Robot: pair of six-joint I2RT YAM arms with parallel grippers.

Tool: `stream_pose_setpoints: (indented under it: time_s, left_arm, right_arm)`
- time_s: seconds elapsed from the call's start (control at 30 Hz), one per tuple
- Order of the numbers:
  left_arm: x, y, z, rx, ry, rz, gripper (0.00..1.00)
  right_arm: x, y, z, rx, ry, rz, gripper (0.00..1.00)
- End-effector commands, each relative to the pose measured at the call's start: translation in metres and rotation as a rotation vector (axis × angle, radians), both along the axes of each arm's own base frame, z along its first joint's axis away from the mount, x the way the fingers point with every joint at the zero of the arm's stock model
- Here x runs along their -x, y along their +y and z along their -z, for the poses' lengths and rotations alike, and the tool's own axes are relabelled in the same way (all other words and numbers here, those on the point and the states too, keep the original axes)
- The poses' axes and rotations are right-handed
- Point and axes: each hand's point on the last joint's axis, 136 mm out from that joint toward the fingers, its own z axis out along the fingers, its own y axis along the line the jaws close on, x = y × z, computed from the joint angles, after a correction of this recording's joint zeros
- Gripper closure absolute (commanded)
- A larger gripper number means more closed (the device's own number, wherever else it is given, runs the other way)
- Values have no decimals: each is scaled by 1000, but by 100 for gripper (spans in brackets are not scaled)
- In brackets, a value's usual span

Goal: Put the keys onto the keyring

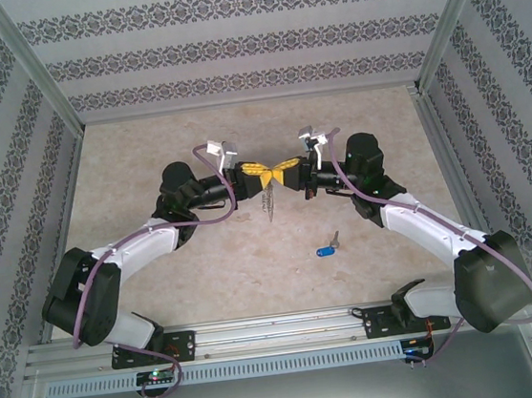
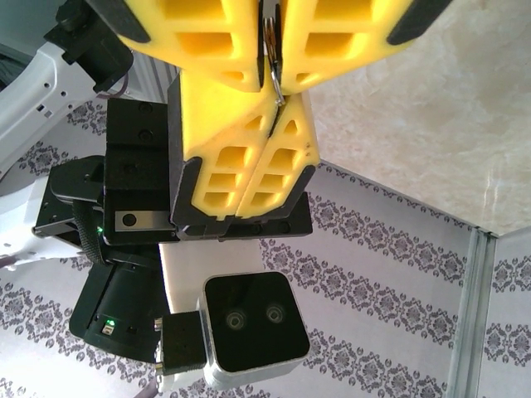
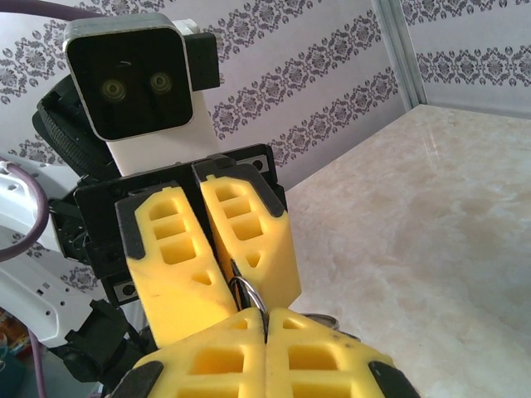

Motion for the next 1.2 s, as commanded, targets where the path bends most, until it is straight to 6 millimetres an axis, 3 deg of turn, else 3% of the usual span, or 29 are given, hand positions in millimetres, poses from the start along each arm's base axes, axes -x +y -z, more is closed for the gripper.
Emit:
stream_pose_setpoints:
  time_s: [0.0, 0.3, 0.53, 0.67, 0.83, 0.97, 1.1, 1.13, 1.17]
  left_arm:
    - [12, -6, -2, -29, -30, 74, 85]
    - [11, -3, 2, -50, -36, 44, 82]
    - [11, -3, -1, -42, -42, 36, 87]
    - [11, -3, -1, -38, -42, 36, 96]
    - [10, -2, -1, -36, -44, 29, 91]
    - [10, -1, -2, -30, -50, 25, 100]
    - [11, 0, -2, -27, -53, 23, 100]
    - [11, 0, -2, -27, -54, 22, 100]
    - [11, 0, -2, -27, -55, 20, 100]
  right_arm:
    - [-6, 0, -19, -25, -70, 19, 100]
    - [-9, -4, -17, -21, -66, 36, 100]
    - [-9, -5, -16, -20, -62, 41, 100]
    - [-10, -7, -15, -19, -60, 47, 100]
    - [-11, -9, -14, -18, -60, 56, 100]
    - [-10, -10, -14, -18, -61, 58, 100]
    - [-11, -12, -14, -18, -54, 68, 100]
    - [-13, -14, -14, -18, -46, 85, 99]
    - [-15, -17, -15, -20, -40, 102, 87]
